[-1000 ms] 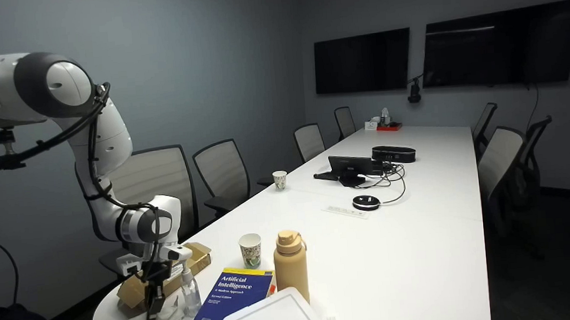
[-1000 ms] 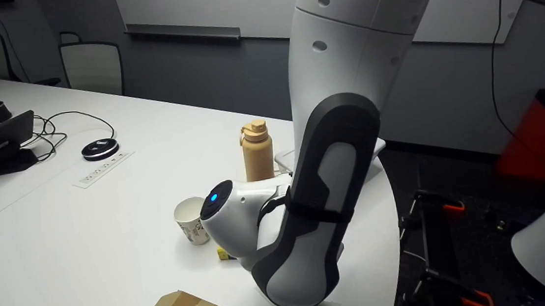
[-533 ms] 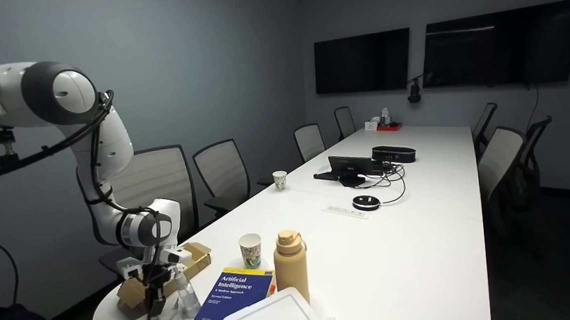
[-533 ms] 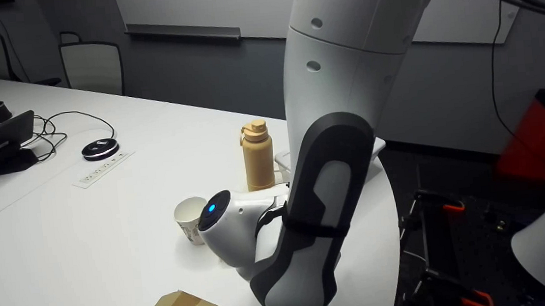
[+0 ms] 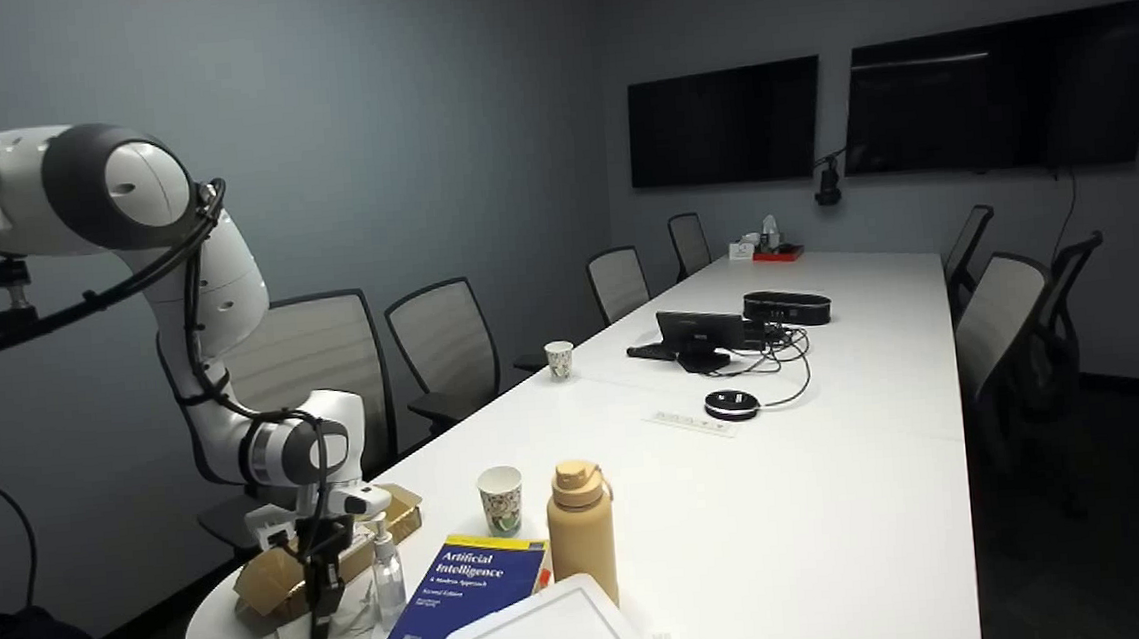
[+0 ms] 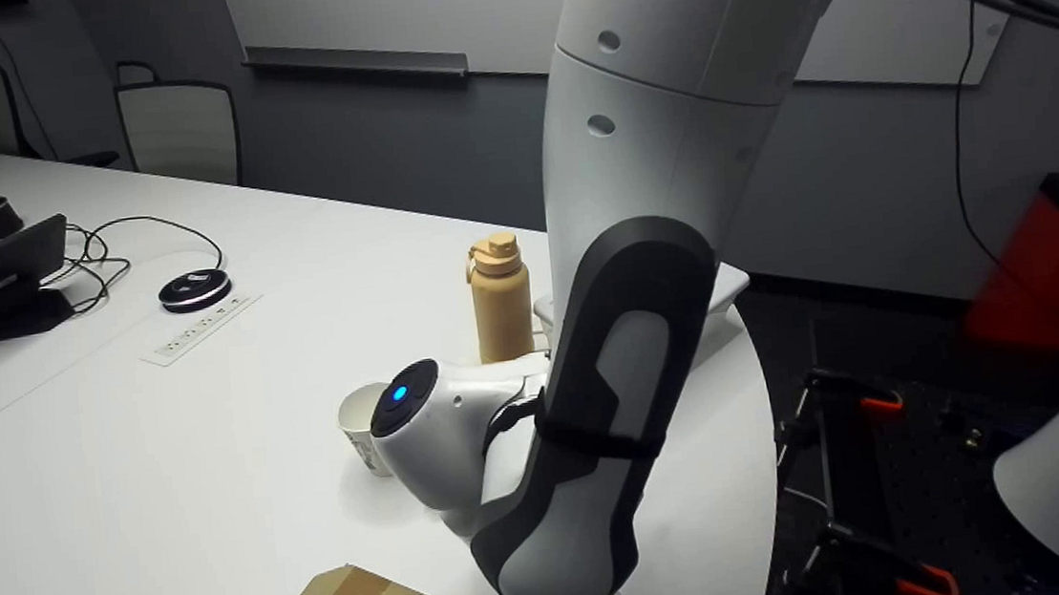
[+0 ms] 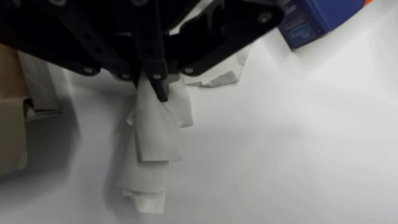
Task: Use the cloth to clean the table
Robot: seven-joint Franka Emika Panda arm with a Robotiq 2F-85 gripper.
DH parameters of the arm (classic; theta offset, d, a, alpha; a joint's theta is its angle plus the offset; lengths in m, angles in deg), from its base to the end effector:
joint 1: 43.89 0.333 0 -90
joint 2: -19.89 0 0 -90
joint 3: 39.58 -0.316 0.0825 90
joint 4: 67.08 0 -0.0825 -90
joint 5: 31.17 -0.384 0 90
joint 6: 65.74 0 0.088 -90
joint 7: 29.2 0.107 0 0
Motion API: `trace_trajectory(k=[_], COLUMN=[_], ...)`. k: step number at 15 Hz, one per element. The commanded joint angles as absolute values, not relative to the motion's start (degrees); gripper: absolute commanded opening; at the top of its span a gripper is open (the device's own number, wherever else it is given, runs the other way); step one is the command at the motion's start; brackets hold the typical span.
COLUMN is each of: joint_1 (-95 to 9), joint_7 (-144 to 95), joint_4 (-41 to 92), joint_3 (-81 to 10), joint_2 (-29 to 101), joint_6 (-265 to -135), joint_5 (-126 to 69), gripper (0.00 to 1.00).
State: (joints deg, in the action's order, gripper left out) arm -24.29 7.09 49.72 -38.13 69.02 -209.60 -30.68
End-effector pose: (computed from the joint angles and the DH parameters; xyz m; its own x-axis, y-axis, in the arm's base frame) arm 0.4831 0.1563 -0.0071 0.9017 -0.3204 -0.2902 -0.2557 -0.9366 0.2394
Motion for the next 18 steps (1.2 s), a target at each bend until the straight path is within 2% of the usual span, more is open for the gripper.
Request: trace_trajectory(k=[1, 18], joint_1=[-23.3, -24.1], joint_7=[6.3, 4.6], joint_4=[50.5, 53.3], joint_3=[-37.4, -39.1], joint_2=[67.9, 65.2], joint_6=[-211.7, -217.1], joint_5=[-30.6, -32.7], gripper=[0.01, 0.01])
